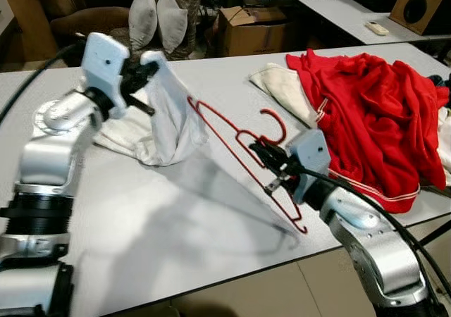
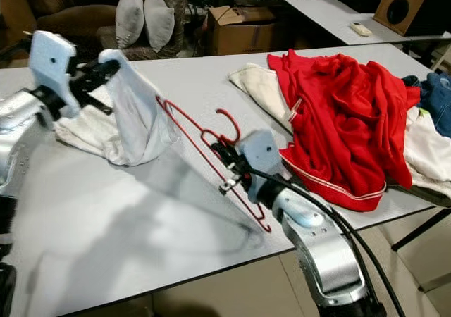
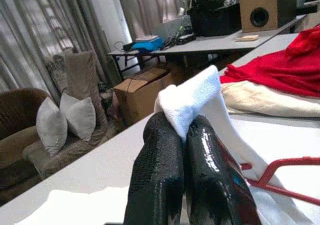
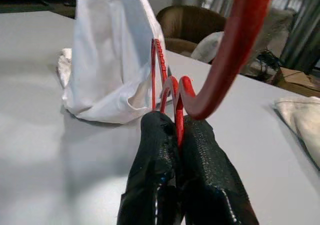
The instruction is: Hang hanger
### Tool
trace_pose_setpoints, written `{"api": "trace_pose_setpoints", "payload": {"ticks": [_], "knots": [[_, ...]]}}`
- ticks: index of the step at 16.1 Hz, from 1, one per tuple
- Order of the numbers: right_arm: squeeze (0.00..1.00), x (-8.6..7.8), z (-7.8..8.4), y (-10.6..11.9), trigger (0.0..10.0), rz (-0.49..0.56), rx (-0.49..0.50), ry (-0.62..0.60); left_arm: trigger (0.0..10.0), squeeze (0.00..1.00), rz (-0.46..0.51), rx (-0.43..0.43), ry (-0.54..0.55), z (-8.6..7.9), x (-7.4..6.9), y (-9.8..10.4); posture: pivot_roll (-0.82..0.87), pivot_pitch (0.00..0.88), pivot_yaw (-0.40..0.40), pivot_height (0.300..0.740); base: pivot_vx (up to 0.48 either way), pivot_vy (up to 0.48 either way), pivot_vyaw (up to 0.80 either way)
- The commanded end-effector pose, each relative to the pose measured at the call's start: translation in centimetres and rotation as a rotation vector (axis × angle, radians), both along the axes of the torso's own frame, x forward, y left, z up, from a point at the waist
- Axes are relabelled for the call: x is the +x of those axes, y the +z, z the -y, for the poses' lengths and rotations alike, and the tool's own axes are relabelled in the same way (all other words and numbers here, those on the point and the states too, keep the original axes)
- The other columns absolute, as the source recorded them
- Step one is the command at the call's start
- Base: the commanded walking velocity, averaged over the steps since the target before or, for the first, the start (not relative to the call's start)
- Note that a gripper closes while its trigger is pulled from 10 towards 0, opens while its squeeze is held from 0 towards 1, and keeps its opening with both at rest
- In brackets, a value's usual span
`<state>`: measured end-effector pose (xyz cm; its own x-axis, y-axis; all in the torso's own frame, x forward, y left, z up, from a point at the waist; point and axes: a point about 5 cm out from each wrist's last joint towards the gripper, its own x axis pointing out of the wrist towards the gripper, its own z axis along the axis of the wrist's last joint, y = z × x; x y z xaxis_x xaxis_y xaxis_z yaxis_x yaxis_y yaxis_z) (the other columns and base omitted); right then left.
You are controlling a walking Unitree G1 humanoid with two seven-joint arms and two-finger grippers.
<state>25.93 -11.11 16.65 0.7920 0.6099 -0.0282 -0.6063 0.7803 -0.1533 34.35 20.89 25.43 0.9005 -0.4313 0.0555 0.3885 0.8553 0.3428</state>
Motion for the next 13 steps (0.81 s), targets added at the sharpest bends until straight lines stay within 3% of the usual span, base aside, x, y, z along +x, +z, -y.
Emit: {"api": "trace_pose_setpoints", "payload": {"ticks": [1,4,6,8,11,13], "knots": [[0.00,0.3,1.1,0.1,10.0,-0.007,-0.004,-0.055,0.0,0.00,0.012,0.027,-0.050,0.1,-0.4,0.5,-0.08,0.000,0.017,0.740,0.000,0.000,0.00],[0.00,0.2,1.7,-0.6,10.0,-0.046,-0.021,-0.072,0.0,0.00,0.005,0.040,-0.119,0.3,-0.9,0.4,-0.08,0.000,0.018,0.740,0.000,0.000,0.00],[0.00,0.4,1.8,-0.8,10.0,-0.054,-0.037,-0.069,0.0,0.00,-0.012,0.053,-0.203,0.9,-1.5,0.2,-0.07,0.000,0.016,0.740,0.000,0.000,0.00],[0.00,0.9,1.7,-0.9,10.0,-0.064,-0.033,-0.075,0.0,0.00,-0.088,0.120,-0.339,1.6,-2.6,-1.1,-0.07,0.000,0.013,0.740,0.000,0.000,0.00],[0.00,1.3,1.3,-0.7,10.0,-0.061,-0.022,-0.063,0.0,0.00,-0.145,0.150,-0.415,2.1,-3.5,-2.1,-0.06,0.000,0.010,0.740,0.000,0.000,0.00],[0.00,2.0,0.4,-0.7,10.0,-0.071,0.001,-0.023,0.0,0.00,-0.130,0.147,-0.386,2.5,-3.3,-2.5,-0.06,0.000,-0.002,0.740,0.000,0.000,0.00]]}}
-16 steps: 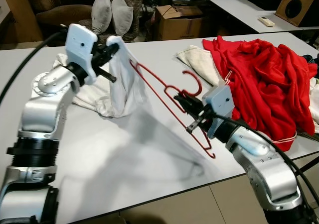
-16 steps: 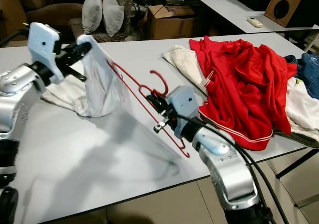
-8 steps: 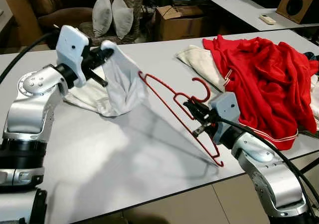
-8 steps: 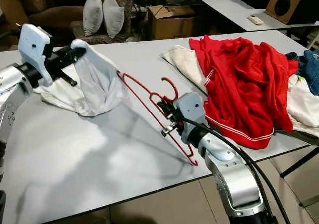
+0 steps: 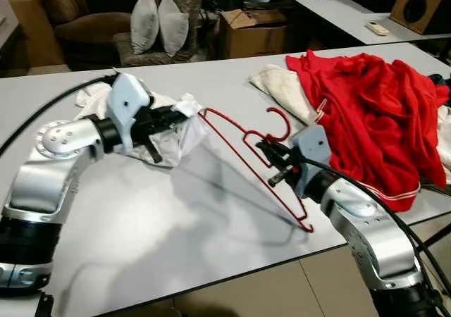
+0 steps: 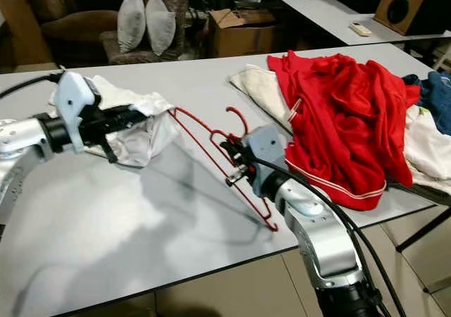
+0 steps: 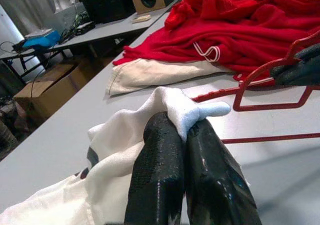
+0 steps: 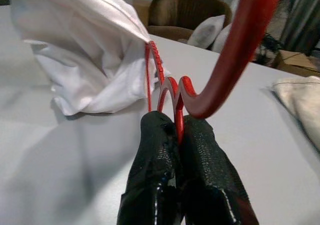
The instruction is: Hang hanger
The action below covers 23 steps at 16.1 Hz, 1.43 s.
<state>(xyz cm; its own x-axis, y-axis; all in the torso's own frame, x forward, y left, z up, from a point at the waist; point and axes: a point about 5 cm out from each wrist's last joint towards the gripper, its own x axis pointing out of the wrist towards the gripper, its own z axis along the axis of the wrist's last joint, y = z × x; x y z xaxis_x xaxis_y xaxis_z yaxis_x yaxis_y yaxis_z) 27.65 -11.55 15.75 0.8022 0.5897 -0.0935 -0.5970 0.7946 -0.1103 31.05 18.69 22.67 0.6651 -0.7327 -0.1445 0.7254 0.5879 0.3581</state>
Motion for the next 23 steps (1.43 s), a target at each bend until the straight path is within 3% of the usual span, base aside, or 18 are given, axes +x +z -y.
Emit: {"api": "trace_pose_setpoints", "payload": {"ticks": [1,4,6,7,9,12,14,18,23], "knots": [[0.00,0.4,-0.5,-0.1,10.0,-0.012,0.002,0.026,0.0,0.00,0.025,-0.005,-0.007,0.5,-0.1,0.4,-0.06,0.000,-0.009,0.740,0.000,0.000,0.00],[0.00,0.5,-1.7,-1.3,10.0,-0.076,-0.075,0.101,0.0,0.00,0.055,-0.058,0.007,0.5,-0.1,0.9,-0.08,0.000,-0.010,0.740,0.000,0.000,0.00],[0.00,0.9,-1.3,-1.2,10.0,-0.071,-0.091,0.071,0.0,0.00,0.256,-0.325,0.224,-1.5,1.9,5.6,-0.07,0.000,-0.016,0.740,0.000,0.000,0.00],[0.00,1.0,-1.3,-1.0,10.0,-0.062,-0.085,0.079,0.0,0.00,0.286,-0.344,0.255,-1.9,2.1,6.1,-0.06,0.000,-0.024,0.740,0.000,0.000,0.00],[0.00,-0.4,-2.0,0.8,10.0,0.013,-0.049,0.264,0.0,0.00,0.321,-0.281,0.372,-3.3,2.8,6.5,-0.05,0.000,-0.028,0.740,0.000,0.000,0.00],[0.00,-1.5,-1.8,1.4,10.0,0.038,-0.056,0.338,0.0,0.00,0.286,-0.239,0.402,-3.6,3.1,5.3,-0.06,0.000,-0.021,0.740,0.000,0.000,0.00],[0.00,-2.0,-1.3,1.9,10.0,0.053,-0.059,0.346,0.0,0.00,0.279,-0.250,0.418,-3.6,3.5,4.8,-0.08,0.000,0.004,0.740,0.000,0.000,0.00],[0.00,-2.6,0.5,4.6,10.0,0.135,0.078,0.269,0.0,0.00,0.251,-0.183,0.366,-2.8,3.9,3.8,-0.09,0.000,0.025,0.740,0.000,0.000,0.00],[0.00,-1.2,0.1,4.0,10.0,0.098,0.069,0.216,0.0,0.00,0.237,-0.193,0.285,-1.3,3.4,3.2,-0.08,0.000,-0.006,0.740,0.000,0.000,0.00]]}}
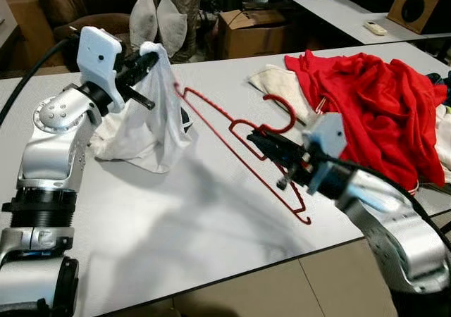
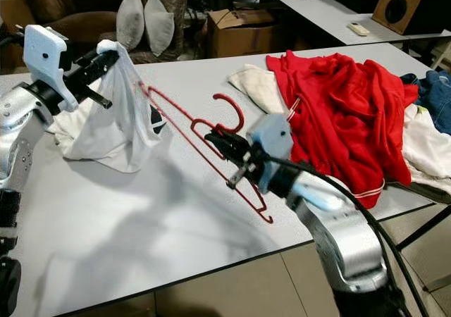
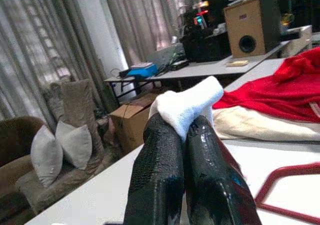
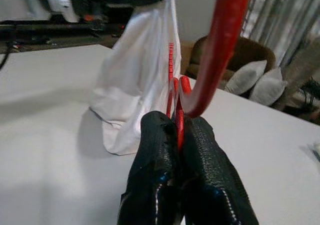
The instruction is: Hang hanger
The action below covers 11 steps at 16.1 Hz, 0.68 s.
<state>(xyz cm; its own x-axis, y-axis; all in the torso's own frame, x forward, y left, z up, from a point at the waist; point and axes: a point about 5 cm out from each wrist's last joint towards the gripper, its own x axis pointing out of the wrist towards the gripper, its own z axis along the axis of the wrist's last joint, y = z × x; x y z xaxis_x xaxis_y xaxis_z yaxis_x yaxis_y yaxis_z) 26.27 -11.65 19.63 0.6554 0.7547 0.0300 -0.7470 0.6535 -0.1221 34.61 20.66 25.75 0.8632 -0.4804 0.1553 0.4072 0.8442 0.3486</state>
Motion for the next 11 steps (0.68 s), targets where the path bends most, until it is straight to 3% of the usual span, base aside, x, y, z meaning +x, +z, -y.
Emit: {"api": "trace_pose_setpoints", "payload": {"ticks": [1,7,11], "knots": [[0.00,0.4,-0.2,0.0,10.0,-0.003,-0.009,-0.007,0.0,0.00,0.007,0.003,-0.058,1.1,-0.4,0.1,-0.08,0.000,-0.006,0.740,0.000,0.000,0.00],[0.00,1.9,-1.1,-0.4,10.0,-0.006,-0.016,-0.030,0.0,0.00,-0.015,-0.017,-0.150,3.1,-1.5,-0.3,-0.07,0.000,-0.012,0.740,0.000,0.000,0.00],[0.00,2.6,-1.7,-0.7,10.0,0.095,-0.133,-0.098,0.0,0.00,-0.073,-0.001,-0.205,3.8,-2.1,-0.8,-0.07,0.000,0.001,0.740,0.000,0.000,0.00]]}}
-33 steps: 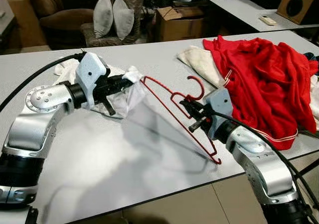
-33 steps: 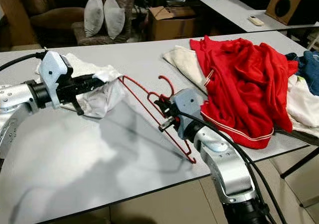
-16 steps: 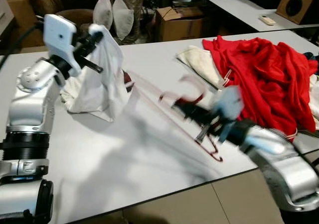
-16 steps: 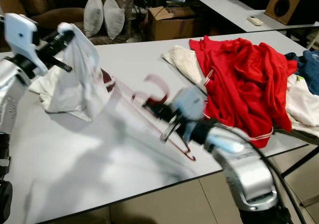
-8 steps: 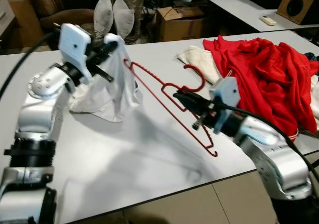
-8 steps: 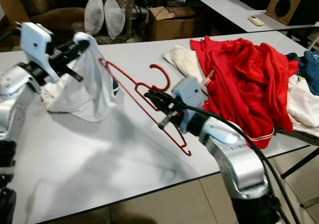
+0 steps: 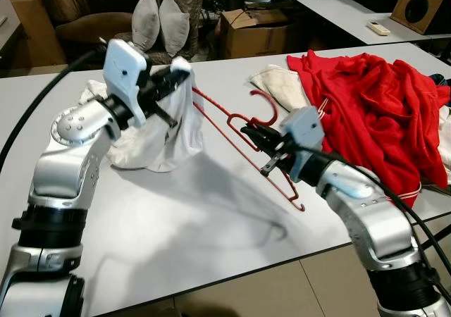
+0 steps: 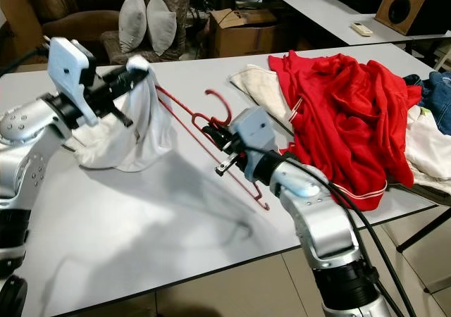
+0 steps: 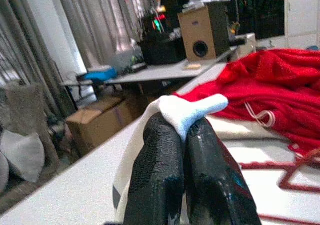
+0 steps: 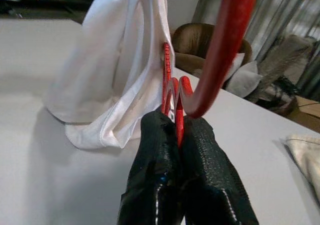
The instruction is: Hang hanger
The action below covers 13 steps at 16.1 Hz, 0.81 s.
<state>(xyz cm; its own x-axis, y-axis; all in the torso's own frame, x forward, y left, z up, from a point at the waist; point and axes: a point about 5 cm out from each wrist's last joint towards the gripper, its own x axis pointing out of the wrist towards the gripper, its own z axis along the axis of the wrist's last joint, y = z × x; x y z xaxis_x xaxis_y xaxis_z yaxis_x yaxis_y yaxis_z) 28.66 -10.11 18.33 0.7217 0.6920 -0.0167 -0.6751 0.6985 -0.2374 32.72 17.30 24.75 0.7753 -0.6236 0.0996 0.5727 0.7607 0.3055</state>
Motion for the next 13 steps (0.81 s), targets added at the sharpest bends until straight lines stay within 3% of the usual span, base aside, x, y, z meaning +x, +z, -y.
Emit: {"api": "trace_pose_setpoints", "payload": {"ticks": [1,2,4,6,8,11,13], "knots": [[0.00,0.2,-0.3,0.5,10.0,0.039,-0.014,-0.002,0.0,0.00,-0.008,0.005,-0.035,0.5,-0.3,0.2,-0.07,0.000,0.003,0.740,0.000,0.000,0.00],[0.00,0.5,-1.0,-0.6,10.0,0.020,-0.079,-0.004,0.0,0.00,-0.038,0.006,-0.088,1.1,-0.8,-0.2,-0.07,0.000,0.009,0.740,0.000,0.000,0.00],[0.00,0.6,-1.5,-1.4,10.0,-0.010,-0.098,0.005,0.0,0.00,-0.043,-0.014,-0.132,1.6,-1.2,0.0,-0.07,0.000,0.008,0.740,0.000,0.000,0.00],[0.00,0.9,-1.2,-2.7,10.0,-0.064,-0.156,-0.018,0.0,0.00,-0.040,-0.067,-0.166,1.7,-1.6,0.6,-0.07,0.000,-0.001,0.740,0.000,0.000,0.00],[0.00,1.2,-0.7,-3.2,10.0,-0.098,-0.148,-0.054,0.0,0.00,-0.031,-0.100,-0.150,1.2,-1.8,1.0,-0.06,0.000,-0.011,0.740,0.000,0.000,0.00],[0.00,1.5,-0.1,-3.0,10.0,-0.171,-0.002,-0.108,0.0,0.00,-0.018,-0.091,-0.001,-0.9,-1.3,1.0,-0.06,0.000,-0.019,0.740,0.000,0.000,0.00],[0.00,1.6,1.2,-3.2,10.0,-0.282,0.207,-0.179,0.0,0.00,-0.007,-0.061,0.110,-2.7,-1.0,0.8,-0.05,0.000,-0.025,0.740,0.000,0.000,0.00]]}}
